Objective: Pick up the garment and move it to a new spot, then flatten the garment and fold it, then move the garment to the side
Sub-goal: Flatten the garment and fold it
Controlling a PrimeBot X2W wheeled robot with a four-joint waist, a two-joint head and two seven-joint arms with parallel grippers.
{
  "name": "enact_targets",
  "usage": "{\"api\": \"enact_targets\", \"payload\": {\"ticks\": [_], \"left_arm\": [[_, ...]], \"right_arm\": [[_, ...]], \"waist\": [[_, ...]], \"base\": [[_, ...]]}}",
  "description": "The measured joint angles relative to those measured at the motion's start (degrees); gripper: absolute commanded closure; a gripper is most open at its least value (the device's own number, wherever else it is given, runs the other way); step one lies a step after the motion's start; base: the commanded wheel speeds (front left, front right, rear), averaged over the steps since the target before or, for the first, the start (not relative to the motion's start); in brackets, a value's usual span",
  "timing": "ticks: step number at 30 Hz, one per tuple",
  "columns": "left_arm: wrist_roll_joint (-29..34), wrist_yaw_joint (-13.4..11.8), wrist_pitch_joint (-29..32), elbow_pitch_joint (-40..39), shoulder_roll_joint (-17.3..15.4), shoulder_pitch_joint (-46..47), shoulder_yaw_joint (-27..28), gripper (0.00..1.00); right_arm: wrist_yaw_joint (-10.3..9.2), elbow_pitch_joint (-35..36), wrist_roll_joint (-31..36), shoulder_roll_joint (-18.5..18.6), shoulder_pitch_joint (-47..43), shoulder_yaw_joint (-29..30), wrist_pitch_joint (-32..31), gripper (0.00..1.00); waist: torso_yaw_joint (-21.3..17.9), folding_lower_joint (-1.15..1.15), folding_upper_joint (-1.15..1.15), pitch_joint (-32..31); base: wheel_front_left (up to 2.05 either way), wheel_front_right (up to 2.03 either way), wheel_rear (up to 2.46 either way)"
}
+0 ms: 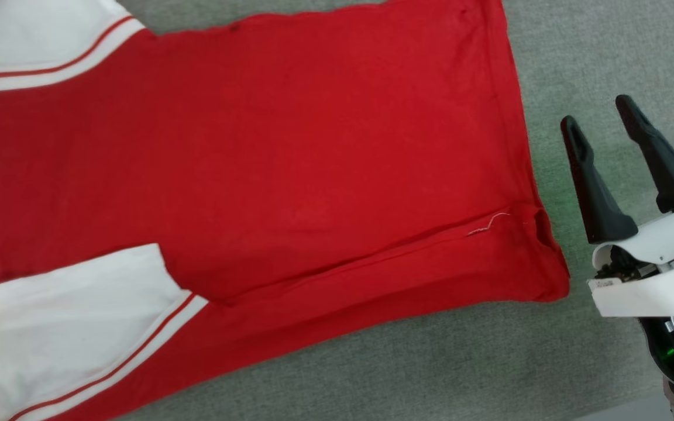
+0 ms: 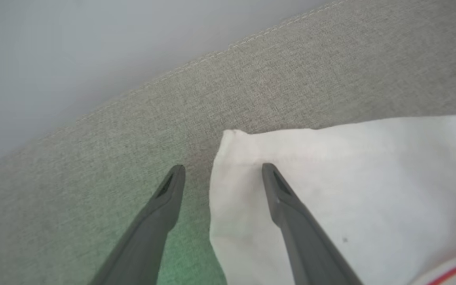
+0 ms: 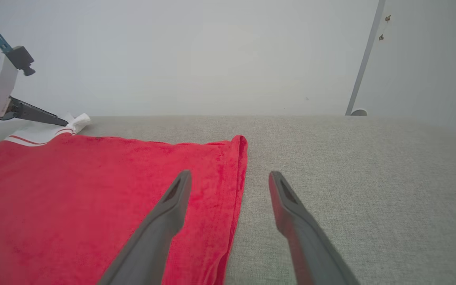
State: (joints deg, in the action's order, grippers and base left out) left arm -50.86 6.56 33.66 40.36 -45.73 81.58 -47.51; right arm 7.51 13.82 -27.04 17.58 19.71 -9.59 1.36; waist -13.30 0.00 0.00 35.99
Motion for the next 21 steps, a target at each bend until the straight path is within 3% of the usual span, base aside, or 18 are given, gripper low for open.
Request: {"api": "enact_targets", "payload": {"ticks": [8,9,10,11,12,16,21], "left_arm": [[-1.69,-2.12,10.48,4.38,1.29,5.20,-0.26,0.00],[-1.57,-2.24,11.50,4.52,1.42,5.76,-0.46,0.16],[-1.68,-2.53,12.84,4.77,1.67,6.23,-0.52,0.53],[-2.12,-2.92,14.12,5.01,2.02,6.55,-0.58,0.73],[-2.05,-3.15,15.13,5.08,2.26,6.89,-0.81,1.00],[-2.38,-3.96,16.74,4.55,3.23,7.42,-1.15,1.00],[-2.57,-3.57,15.66,4.24,3.46,7.18,-1.10,1.00]], "right_arm": [[0.00,-0.35,-1.27,0.48,0.69,-0.16,-1.47,0.00],[0.00,-0.35,-1.37,0.52,0.74,-0.15,-1.98,0.00],[0.00,-0.35,-1.48,0.54,0.76,-0.16,-2.41,0.00],[0.00,-0.36,-1.69,0.54,0.79,-0.20,-2.93,0.00],[0.00,-0.36,-1.76,0.54,0.80,-0.22,-3.53,0.00],[0.00,0.11,-3.42,0.36,1.37,-0.19,-6.50,0.00],[0.00,0.33,-4.69,1.00,6.49,-0.33,-14.79,0.00]], "waist": [[-1.86,0.00,0.00,2.11],[-1.95,0.00,0.00,2.24],[-2.03,0.00,0.00,2.32],[-2.07,0.00,0.00,2.34],[-2.08,0.00,0.00,2.36],[-1.95,0.00,0.00,2.54],[-1.51,0.00,0.00,2.54]], "base": [[0.00,0.00,0.00],[0.00,0.00,0.00],[0.00,0.00,0.00],[0.00,0.00,0.00],[0.00,0.00,0.00],[0.00,0.00,0.00],[0.00,0.00,0.00]]}}
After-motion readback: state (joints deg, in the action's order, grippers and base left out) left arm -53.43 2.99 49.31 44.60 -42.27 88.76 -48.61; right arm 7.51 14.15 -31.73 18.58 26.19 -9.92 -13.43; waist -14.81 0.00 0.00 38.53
